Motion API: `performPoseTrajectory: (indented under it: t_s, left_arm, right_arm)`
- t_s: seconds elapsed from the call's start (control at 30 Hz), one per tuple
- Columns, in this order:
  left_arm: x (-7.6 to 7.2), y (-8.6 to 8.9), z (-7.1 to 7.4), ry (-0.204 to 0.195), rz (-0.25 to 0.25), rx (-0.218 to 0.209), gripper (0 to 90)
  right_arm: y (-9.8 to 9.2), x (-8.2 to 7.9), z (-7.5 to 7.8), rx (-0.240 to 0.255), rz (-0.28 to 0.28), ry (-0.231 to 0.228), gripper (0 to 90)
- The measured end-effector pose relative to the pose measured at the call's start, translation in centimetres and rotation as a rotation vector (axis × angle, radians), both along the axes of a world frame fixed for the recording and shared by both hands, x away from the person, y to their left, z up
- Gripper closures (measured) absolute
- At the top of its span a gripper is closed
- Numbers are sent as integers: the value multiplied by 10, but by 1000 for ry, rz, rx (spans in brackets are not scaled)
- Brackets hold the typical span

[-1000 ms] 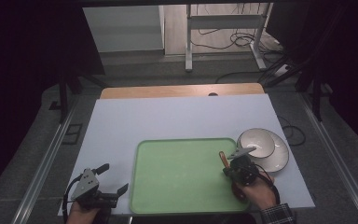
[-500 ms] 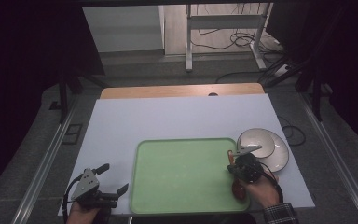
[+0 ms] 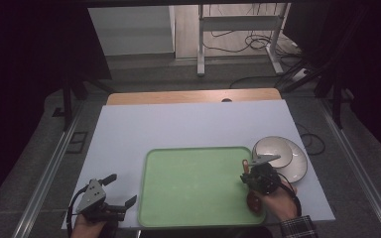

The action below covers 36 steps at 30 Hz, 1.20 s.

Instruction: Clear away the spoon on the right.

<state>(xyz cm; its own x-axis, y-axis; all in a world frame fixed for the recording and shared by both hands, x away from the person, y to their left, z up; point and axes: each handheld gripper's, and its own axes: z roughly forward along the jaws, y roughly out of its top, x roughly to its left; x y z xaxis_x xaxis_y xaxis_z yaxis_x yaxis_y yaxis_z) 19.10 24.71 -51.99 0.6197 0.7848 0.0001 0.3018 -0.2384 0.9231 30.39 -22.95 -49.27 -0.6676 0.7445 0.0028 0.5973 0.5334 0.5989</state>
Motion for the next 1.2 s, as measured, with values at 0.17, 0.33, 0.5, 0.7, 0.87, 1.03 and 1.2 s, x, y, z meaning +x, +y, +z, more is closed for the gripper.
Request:
performPoseTrajectory:
  t_s: [0.17, 0.33, 0.5, 0.7, 0.87, 1.03, 1.2]
  left_arm:
    - [0, 0, 0, -1, -1, 3, 16]
    - [0, -1, 0, -1, -1, 6, 16]
    - [0, 0, 0, -1, -1, 5, 16]
    - [0, -1, 0, -1, -1, 6, 16]
    - [0, -1, 0, -2, -1, 7, 16]
    - [0, -1, 0, -2, 0, 8, 16]
    - [0, -1, 0, -2, 0, 9, 16]
  right_arm:
    - [0, -2, 4, 9, 6, -28, 717]
    - [-2, -6, 8, 22, 6, -45, 592]
    - [-4, -9, 13, 36, 4, -59, 495]
    - [-7, -13, 17, 49, 2, -81, 396]
    - [-8, -16, 21, 65, 2, -111, 325]
    - [-11, -21, 25, 91, 16, -150, 242]
    - [-13, -27, 27, 98, 28, -176, 202]
